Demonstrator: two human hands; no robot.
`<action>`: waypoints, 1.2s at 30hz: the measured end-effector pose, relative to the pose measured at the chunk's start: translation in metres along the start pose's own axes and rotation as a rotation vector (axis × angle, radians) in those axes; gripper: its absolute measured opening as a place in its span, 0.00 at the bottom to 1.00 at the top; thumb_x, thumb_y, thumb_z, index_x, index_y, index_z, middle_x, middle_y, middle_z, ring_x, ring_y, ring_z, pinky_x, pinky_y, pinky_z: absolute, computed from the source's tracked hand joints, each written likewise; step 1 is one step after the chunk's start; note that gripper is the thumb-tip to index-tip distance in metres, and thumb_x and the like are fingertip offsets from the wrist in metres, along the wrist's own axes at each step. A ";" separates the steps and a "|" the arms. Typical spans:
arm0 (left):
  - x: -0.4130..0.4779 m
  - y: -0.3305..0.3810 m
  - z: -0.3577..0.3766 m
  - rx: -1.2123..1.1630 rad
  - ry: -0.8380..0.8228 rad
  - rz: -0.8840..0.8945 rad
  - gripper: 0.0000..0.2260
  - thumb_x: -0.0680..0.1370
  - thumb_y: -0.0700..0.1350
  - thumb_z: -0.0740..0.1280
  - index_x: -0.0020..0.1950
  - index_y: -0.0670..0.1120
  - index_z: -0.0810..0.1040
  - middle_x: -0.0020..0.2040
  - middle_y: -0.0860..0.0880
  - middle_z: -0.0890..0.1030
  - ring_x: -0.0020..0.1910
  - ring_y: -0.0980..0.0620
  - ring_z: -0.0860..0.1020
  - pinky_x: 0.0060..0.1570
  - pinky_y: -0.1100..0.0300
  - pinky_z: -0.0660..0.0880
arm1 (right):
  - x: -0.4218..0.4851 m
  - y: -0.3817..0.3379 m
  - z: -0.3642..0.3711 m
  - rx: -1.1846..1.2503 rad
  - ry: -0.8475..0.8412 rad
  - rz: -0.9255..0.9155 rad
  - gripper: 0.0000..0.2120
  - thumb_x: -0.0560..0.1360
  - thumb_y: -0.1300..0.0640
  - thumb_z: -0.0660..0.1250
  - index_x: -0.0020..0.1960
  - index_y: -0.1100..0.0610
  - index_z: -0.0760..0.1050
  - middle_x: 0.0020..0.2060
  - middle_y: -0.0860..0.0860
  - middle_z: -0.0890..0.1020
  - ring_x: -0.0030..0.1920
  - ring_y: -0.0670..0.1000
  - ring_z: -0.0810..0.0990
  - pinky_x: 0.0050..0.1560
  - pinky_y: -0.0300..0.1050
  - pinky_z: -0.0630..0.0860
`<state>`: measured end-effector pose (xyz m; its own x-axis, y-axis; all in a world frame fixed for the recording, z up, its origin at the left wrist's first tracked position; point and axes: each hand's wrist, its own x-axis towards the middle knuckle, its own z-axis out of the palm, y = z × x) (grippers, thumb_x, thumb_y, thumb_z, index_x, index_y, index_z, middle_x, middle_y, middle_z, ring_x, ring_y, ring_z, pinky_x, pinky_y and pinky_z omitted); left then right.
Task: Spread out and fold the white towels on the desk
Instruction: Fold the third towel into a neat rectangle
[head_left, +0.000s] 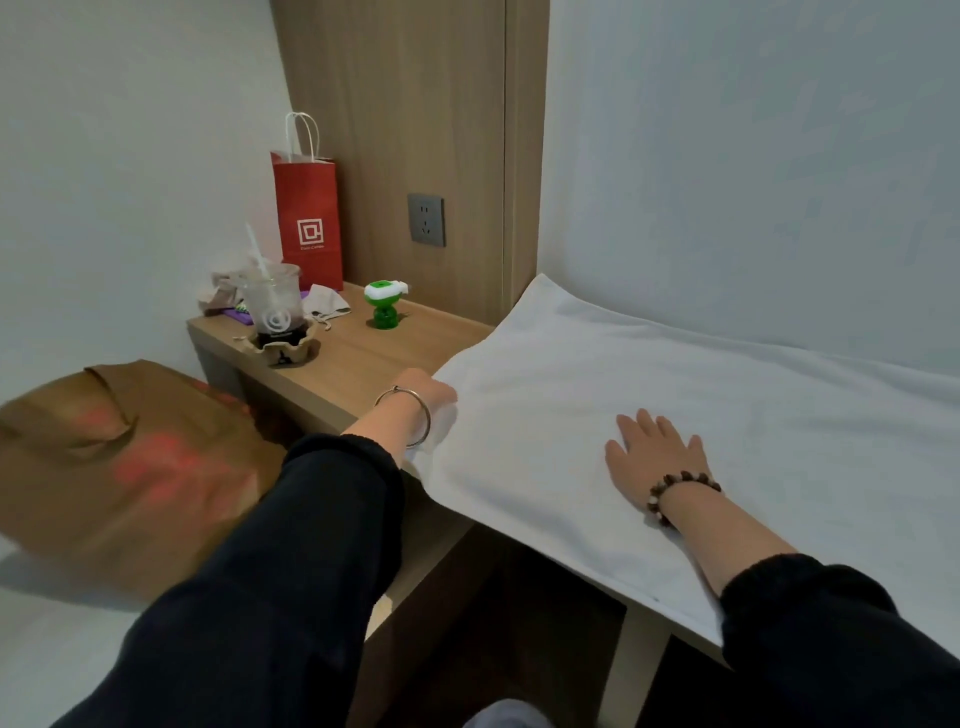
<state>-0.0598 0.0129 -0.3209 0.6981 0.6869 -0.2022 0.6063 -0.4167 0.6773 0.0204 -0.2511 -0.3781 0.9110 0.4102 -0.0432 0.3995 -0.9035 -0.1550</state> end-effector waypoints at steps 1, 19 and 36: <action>-0.004 0.007 0.002 -0.131 -0.031 0.013 0.16 0.74 0.45 0.67 0.58 0.40 0.74 0.49 0.45 0.77 0.45 0.44 0.75 0.42 0.56 0.71 | 0.001 0.001 -0.003 0.033 -0.015 -0.001 0.27 0.80 0.44 0.45 0.77 0.49 0.49 0.77 0.49 0.47 0.77 0.51 0.45 0.74 0.58 0.43; -0.162 0.099 0.199 0.817 -0.358 0.726 0.32 0.74 0.71 0.44 0.75 0.61 0.41 0.77 0.52 0.37 0.75 0.40 0.36 0.63 0.26 0.38 | -0.047 0.192 -0.064 -0.044 0.030 0.199 0.18 0.83 0.55 0.47 0.66 0.59 0.68 0.65 0.55 0.72 0.62 0.55 0.70 0.60 0.42 0.65; -0.147 0.130 0.160 0.796 -0.146 0.628 0.24 0.79 0.61 0.47 0.62 0.49 0.73 0.64 0.47 0.74 0.65 0.42 0.69 0.67 0.32 0.50 | -0.078 0.115 -0.091 -0.137 -0.288 0.142 0.13 0.76 0.57 0.57 0.36 0.58 0.74 0.32 0.56 0.79 0.29 0.53 0.76 0.30 0.38 0.71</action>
<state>-0.0229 -0.2372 -0.3162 0.9840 0.1519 -0.0927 0.1557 -0.9872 0.0356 0.0049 -0.3982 -0.3028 0.9000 0.2795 -0.3345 0.2983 -0.9544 0.0053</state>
